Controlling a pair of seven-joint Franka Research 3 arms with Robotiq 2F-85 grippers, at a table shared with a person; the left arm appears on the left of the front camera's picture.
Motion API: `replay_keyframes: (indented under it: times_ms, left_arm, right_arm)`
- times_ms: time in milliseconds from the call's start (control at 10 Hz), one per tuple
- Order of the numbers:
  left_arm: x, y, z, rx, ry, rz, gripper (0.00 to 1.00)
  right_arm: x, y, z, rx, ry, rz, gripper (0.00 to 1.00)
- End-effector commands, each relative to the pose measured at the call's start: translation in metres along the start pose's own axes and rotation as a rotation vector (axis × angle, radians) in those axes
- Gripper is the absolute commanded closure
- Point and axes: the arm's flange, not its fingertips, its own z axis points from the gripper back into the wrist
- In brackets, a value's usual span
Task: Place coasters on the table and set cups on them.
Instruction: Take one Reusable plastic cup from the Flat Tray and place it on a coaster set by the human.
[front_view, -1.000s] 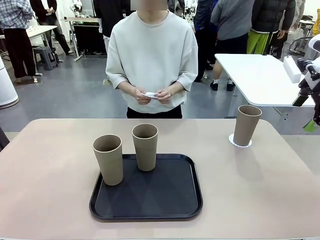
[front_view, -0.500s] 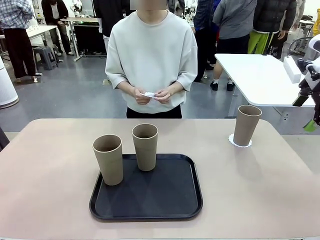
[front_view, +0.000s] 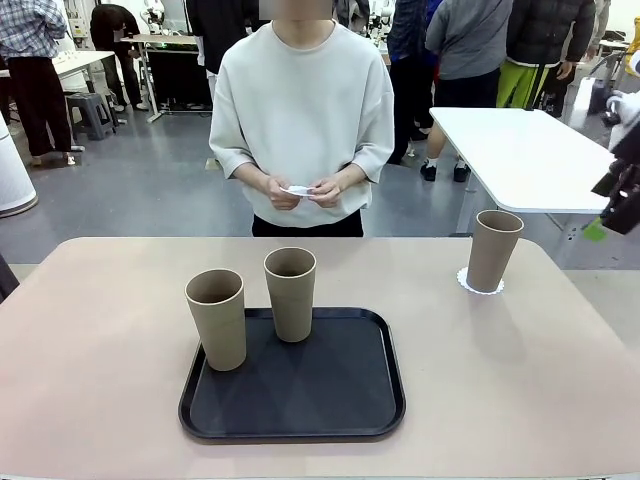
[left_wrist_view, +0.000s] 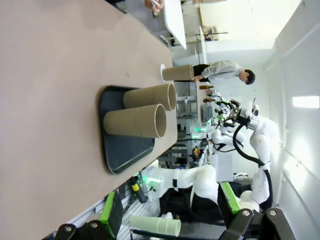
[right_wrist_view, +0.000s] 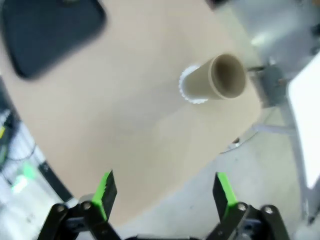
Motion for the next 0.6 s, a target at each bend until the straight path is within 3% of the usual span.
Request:
replay_keyframes:
  times_ms: [0,200,300,400,500]
  left_arm:
    - [-0.001,-0.002,0.001,-0.014,-0.004,-0.009,0.0]
    - [-0.001,-0.002,0.001,-0.014,-0.004,-0.009,0.0]
    - [-0.001,-0.002,0.001,-0.014,-0.004,-0.009,0.0]
    - [-0.001,-0.002,0.001,-0.014,-0.004,-0.009,0.0]
    - [-0.001,-0.002,0.001,-0.014,-0.004,-0.009,0.0]
  right_arm:
    - [0.013,0.002,-0.008,-0.107,0.143,-0.421,0.0]
    - [0.013,0.002,-0.015,0.036,0.303,-0.485,0.0]
    - [0.014,0.003,-0.011,0.047,0.29,-0.486,0.0]
    - [0.013,0.011,-0.005,-0.063,0.276,-0.277,0.0]
    - [0.001,0.005,-0.021,-0.019,0.274,-0.466,0.0]
